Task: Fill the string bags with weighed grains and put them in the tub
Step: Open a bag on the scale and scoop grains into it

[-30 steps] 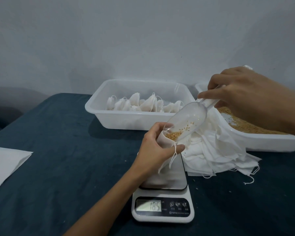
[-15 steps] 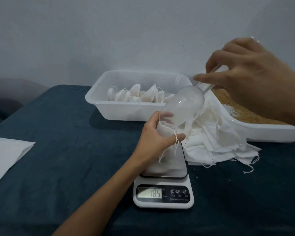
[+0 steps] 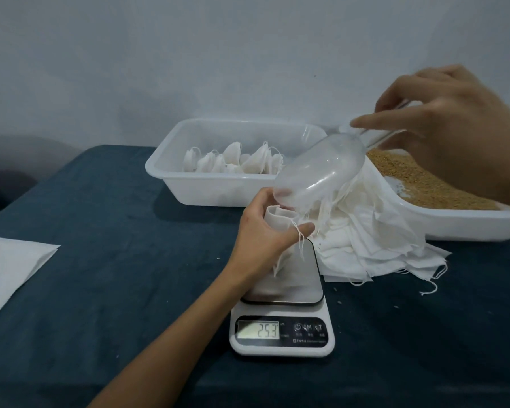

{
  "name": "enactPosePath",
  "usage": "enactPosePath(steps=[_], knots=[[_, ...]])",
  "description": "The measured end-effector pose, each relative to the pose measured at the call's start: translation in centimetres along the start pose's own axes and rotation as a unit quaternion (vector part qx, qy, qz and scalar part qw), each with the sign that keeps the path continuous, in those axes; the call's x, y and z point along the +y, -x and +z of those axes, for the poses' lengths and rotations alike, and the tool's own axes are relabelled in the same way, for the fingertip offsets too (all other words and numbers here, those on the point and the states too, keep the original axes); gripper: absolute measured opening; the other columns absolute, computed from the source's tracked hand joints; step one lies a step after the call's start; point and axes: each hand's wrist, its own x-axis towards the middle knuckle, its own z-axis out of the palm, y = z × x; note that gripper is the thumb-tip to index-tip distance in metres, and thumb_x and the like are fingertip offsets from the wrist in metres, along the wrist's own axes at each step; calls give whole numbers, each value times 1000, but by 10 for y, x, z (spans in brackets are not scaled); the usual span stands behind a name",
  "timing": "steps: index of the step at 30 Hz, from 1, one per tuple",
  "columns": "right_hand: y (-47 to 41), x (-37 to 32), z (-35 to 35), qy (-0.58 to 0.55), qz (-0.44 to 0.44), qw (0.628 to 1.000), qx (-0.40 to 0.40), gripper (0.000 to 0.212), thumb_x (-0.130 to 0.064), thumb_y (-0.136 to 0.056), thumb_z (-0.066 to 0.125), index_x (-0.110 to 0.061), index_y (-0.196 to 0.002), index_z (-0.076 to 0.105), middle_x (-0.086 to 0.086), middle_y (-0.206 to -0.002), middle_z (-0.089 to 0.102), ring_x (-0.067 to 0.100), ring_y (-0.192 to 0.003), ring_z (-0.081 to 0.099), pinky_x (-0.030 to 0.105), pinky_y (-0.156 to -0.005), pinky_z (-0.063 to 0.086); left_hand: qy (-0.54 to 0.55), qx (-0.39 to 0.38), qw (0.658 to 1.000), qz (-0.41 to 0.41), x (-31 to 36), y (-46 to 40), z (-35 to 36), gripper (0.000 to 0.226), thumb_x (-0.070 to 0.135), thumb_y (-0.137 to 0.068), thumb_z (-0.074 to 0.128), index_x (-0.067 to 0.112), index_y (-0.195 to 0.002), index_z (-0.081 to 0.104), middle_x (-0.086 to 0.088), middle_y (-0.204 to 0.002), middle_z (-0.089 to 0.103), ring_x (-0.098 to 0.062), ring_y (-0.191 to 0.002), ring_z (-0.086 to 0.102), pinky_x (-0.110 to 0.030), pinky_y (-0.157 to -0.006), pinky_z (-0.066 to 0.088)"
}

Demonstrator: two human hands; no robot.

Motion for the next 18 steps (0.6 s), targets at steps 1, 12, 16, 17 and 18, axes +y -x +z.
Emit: enactPosePath(steps=[1,12,16,17,18], knots=[[4,8,2,-37,39,999,-6,41,-14,-82,75,-20,-123,72,7,-104,65,31,-92,58,49,-87,44,-9,7,1000,-4,0,0,0,54,24,-70,92,32,-115,64,-2,-105,71,-18,-97,72,-43,-89,62],[90,109,97,-131,493,842,-176,32,-22,-84,81,-9,-112,72,16,-110,72,29,-93,63,42,-88,49,-33,14,999,-6,-2,-1,-1,54,25,-73,94,41,-115,64,5,-104,71,-17,-101,70,-43,-91,61],[107,119,128,-92,547,798,-236,31,-23,-85,81,-4,-107,72,15,-101,72,32,-89,63,41,-83,52,-33,-17,999,-22,-7,-1,-1,48,26,-78,92,39,-114,65,5,-107,70,-12,-90,73,-25,-69,60],[109,118,134,-84,548,793,-252,28,-22,-85,80,-5,-105,71,14,-98,71,30,-87,62,40,-80,52,-49,-28,998,-30,-9,-2,0,38,25,-81,90,36,-109,68,5,-106,70,-12,-85,72,-23,-65,58],[110,117,139,-80,547,791,-264,26,-20,-84,80,-5,-104,71,12,-96,70,28,-86,62,39,-78,53,-83,-31,996,-23,-12,-3,1,23,23,-86,85,32,-101,71,7,-102,71,-13,-83,71,-23,-64,57]])
